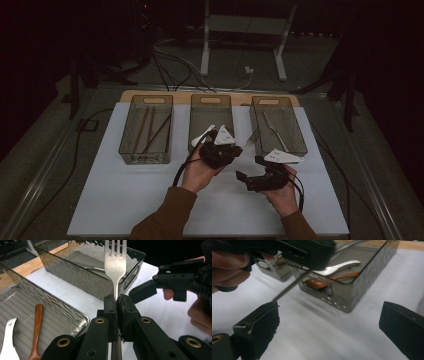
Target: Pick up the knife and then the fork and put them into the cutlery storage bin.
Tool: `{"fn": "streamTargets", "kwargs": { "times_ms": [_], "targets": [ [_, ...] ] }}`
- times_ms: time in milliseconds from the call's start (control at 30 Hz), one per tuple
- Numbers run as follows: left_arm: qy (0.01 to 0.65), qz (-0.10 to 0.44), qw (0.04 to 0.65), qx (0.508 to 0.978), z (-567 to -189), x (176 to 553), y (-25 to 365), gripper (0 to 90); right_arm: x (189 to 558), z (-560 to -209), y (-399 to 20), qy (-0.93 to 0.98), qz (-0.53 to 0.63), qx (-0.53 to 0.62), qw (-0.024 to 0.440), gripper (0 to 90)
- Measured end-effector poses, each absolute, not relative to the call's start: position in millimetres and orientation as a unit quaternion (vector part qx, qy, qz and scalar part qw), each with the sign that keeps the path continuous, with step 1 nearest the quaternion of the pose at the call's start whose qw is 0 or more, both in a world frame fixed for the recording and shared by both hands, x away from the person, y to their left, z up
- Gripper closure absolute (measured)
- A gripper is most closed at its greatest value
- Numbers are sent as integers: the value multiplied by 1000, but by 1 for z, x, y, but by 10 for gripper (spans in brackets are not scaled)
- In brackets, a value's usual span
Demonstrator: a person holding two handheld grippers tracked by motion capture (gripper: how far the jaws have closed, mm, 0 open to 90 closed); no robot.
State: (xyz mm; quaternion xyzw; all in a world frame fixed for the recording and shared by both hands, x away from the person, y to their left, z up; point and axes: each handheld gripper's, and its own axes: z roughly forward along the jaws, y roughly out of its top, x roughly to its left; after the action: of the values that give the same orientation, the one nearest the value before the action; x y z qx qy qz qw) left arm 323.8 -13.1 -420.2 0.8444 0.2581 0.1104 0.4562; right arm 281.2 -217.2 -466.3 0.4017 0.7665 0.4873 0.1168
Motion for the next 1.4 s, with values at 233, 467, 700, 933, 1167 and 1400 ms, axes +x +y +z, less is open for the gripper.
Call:
{"fn": "streamTargets", "kwargs": {
  "times_ms": [233,467,700,933,1167,1400],
  "targets": [
    [262,105,469,837,-419,323,-19,866,282,-464,-203,767,495,395,104,36],
    [270,104,488,824,-417,320,-25,866,285,-463,-195,756,507,404,93,353],
    [278,103,500,814,-417,318,-30,866,287,-463,-194,743,516,418,84,583],
    [281,102,507,809,-416,318,-28,867,287,-464,-194,745,514,419,81,751],
    [277,95,516,805,-415,317,-23,866,288,-464,-201,744,506,429,85,836],
    [269,85,520,806,-418,317,-21,843,287,-466,-204,748,490,437,91,870]
  ]
}}
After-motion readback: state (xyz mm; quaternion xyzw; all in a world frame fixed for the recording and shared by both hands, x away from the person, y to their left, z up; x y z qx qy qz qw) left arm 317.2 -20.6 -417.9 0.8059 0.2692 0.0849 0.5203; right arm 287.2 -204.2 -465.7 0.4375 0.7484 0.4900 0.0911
